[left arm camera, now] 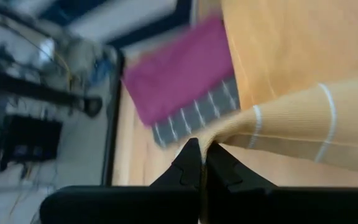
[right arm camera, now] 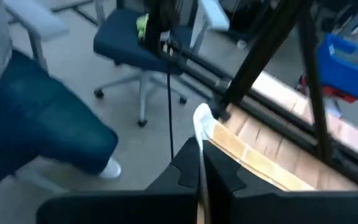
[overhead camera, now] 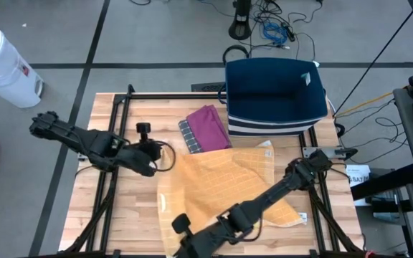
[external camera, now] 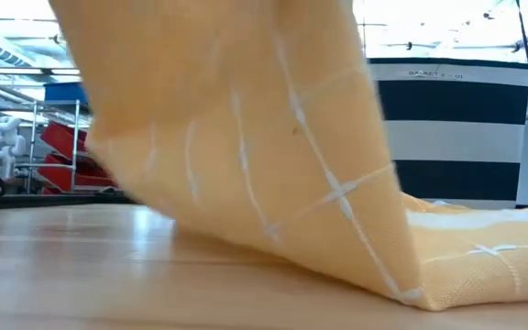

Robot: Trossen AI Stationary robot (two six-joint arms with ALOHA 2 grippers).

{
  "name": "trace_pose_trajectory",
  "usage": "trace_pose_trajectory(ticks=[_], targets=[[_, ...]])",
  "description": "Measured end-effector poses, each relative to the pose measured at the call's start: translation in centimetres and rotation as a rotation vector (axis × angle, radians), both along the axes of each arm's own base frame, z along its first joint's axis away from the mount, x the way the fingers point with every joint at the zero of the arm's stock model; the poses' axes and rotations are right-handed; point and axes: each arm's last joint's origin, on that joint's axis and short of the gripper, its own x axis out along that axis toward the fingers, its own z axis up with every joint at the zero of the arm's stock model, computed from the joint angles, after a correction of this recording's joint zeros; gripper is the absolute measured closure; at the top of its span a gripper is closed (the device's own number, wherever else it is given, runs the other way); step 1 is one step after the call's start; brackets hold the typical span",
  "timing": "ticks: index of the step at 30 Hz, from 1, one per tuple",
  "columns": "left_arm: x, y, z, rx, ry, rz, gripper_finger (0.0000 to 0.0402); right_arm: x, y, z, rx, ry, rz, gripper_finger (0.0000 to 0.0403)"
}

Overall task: Fold towel
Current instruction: Fold the orange checkered towel

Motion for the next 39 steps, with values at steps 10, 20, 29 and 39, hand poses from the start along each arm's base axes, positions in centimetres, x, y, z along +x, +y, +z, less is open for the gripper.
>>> trace_pose_trajectory(ticks=[10,20,29,39], targets=[[-1.9,0.6,6.7,0.069,-0.523,-0.143,0.0401,-0.4,0.8,2.4,0.096,-0.133,-0.015,0.0403],[-2.5,2.6,10.4,0.221,-0.78,-0.056,0.0401,-0.5,-1.0,7.6,0.136,-0.402,0.018,0.0403],[-2.2,3.9,9.5,0.317,-0.646,-0.004,0.0401,-1.1,-1.4,7.9,0.201,-0.296,-0.024,0.0403],[-0.4,5.9,6.5,0.322,-0.392,0.101,0.0401,-0.9,-2.0,6.7,0.193,-0.184,-0.112,0.0403]])
